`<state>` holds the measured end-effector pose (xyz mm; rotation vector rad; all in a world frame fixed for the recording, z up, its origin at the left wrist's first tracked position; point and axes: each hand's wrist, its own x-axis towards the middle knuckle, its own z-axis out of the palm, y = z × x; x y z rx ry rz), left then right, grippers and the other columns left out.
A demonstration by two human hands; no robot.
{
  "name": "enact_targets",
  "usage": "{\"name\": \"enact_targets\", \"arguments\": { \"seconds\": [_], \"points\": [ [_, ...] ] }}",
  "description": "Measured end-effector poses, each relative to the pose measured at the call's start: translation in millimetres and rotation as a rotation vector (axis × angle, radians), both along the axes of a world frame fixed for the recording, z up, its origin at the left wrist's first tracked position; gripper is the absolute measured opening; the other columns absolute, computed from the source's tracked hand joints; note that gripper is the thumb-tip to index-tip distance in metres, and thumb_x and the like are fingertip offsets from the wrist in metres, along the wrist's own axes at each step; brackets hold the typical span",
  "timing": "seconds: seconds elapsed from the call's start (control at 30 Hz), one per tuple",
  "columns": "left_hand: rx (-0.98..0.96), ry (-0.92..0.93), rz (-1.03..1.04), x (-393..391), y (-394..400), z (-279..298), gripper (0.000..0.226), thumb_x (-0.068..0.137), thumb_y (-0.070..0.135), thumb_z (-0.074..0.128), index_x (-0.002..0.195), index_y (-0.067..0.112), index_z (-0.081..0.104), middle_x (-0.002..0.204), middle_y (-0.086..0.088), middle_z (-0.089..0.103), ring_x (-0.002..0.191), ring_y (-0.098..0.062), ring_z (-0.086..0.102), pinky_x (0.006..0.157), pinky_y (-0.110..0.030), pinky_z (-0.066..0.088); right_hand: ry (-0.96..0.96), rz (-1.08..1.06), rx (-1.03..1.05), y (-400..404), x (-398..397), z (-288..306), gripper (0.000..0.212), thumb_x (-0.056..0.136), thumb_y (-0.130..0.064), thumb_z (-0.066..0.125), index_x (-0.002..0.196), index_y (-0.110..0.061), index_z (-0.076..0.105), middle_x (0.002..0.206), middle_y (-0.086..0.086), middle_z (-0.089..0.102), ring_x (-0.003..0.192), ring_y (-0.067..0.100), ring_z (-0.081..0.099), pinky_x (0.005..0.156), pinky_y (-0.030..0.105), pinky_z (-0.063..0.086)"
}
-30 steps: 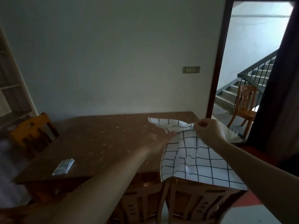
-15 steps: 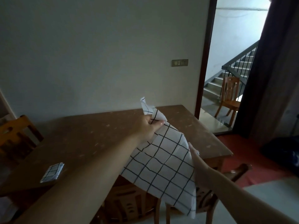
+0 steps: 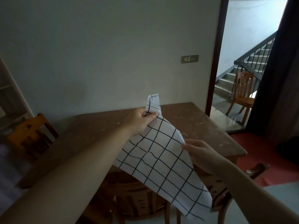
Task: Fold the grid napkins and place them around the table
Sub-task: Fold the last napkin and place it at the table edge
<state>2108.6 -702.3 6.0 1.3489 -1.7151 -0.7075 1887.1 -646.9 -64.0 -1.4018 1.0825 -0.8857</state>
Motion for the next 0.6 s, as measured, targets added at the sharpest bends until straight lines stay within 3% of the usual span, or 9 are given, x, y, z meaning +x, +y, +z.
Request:
{"name": "enact_targets", "arguments": {
  "seconds": [0.07, 0.1, 0.2, 0.27, 0.33, 0.4, 0.47, 0.5, 0.6],
  "points": [
    [0.004, -0.034, 0.018, 4.5, -2.0, 1.8, 0.014, 0.092, 0.032, 0.067, 0.09, 0.02, 0.074, 0.086, 0.009, 0.073, 0.086, -0.009, 0.067, 0.081, -0.027, 0.052, 0.093, -0.104, -0.092, -7.9, -3.3, -0.6, 0.011, 0.086, -0.019, 0.069, 0.087, -0.01, 0.076, 0.095, 0.019, 0.071, 0.082, 0.026, 0.071, 0.077, 0.043, 0.059],
    [0.007, -0.064, 0.037, 6.3, -2.6, 3.7, 0.019, 0.091, 0.034, 0.067, 0.079, 0.02, 0.071, 0.076, 0.01, 0.069, 0.074, -0.007, 0.063, 0.07, -0.024, 0.048, 0.163, -0.201, -0.184, -13.2, -4.3, -1.5, 0.006, 0.081, -0.021, 0.075, 0.078, -0.016, 0.077, 0.09, 0.015, 0.071, 0.08, 0.028, 0.07, 0.077, 0.046, 0.06],
    [0.002, -0.119, 0.113, 12.1, -4.4, 8.4, 0.042, 0.091, 0.038, 0.065, 0.063, 0.011, 0.052, 0.059, -0.003, 0.043, 0.052, -0.014, 0.039, 0.052, -0.026, 0.029, 0.395, -0.339, -0.394, -13.7, -4.8, -3.3, 0.019, 0.076, -0.024, 0.08, 0.063, -0.017, 0.068, 0.068, 0.003, 0.067, 0.064, 0.018, 0.063, 0.061, 0.032, 0.053],
    [-0.005, -0.075, 0.134, 15.0, -4.5, 13.8, 0.046, 0.09, 0.039, 0.066, 0.068, -0.001, 0.061, 0.062, -0.008, 0.045, 0.056, -0.018, 0.042, 0.055, -0.026, 0.034, 0.5, -0.357, -0.498, -11.3, -9.1, -6.9, 0.029, 0.076, -0.025, 0.08, 0.058, -0.019, 0.057, 0.061, 0.002, 0.061, 0.057, 0.014, 0.055, 0.056, 0.026, 0.045],
    [0.014, -0.024, 0.124, 15.2, -4.2, 18.1, 0.04, 0.087, 0.039, 0.07, 0.073, 0.001, 0.068, 0.065, -0.011, 0.059, 0.06, -0.02, 0.054, 0.061, -0.029, 0.046, 0.608, -0.344, -0.538, -9.0, -13.2, -10.0, 0.035, 0.075, -0.03, 0.08, 0.058, -0.017, 0.052, 0.061, 0.001, 0.057, 0.057, 0.016, 0.054, 0.056, 0.031, 0.047],
    [0.03, -0.008, 0.085, 12.6, -4.2, 21.2, 0.041, 0.084, 0.038, 0.074, 0.063, 0.006, 0.06, 0.064, -0.013, 0.06, 0.06, -0.022, 0.054, 0.061, -0.031, 0.048, 0.687, -0.31, -0.521, -10.5, -15.1, -13.3, 0.032, 0.074, -0.036, 0.079, 0.069, -0.013, 0.057, 0.072, 0.0, 0.06, 0.068, 0.019, 0.059, 0.065, 0.037, 0.052],
    [0.027, -0.041, 0.025, 8.3, -3.6, 23.0, 0.049, 0.082, 0.036, 0.076, 0.055, 0.011, 0.044, 0.06, -0.009, 0.044, 0.057, -0.018, 0.044, 0.056, -0.026, 0.039, 0.656, -0.238, -0.494, -11.3, -14.4, -12.4, 0.028, 0.076, -0.035, 0.078, 0.09, -0.02, 0.059, 0.086, -0.004, 0.061, 0.081, 0.014, 0.06, 0.074, 0.031, 0.053],
    [0.021, -0.058, -0.003, 6.2, -3.6, 23.4, 0.048, 0.082, 0.035, 0.077, 0.052, 0.013, 0.046, 0.059, -0.007, 0.046, 0.057, -0.016, 0.046, 0.056, -0.024, 0.039, 0.595, -0.195, -0.479, -11.9, -12.8, -12.3, 0.028, 0.078, -0.032, 0.077, 0.097, -0.025, 0.057, 0.087, -0.007, 0.06, 0.082, 0.011, 0.06, 0.076, 0.026, 0.053],
    [0.005, -0.068, -0.053, 2.3, -3.7, 25.2, 0.029, 0.08, 0.037, 0.078, 0.07, 0.01, 0.074, 0.07, -0.015, 0.067, 0.067, -0.011, 0.06, 0.067, -0.023, 0.047, 0.502, -0.098, -0.455, -14.2, -5.0, -10.5, 0.016, 0.085, -0.018, 0.071, 0.078, -0.029, 0.062, 0.067, -0.01, 0.06, 0.058, 0.0, 0.057, 0.063, 0.019, 0.051]
  ]
}}
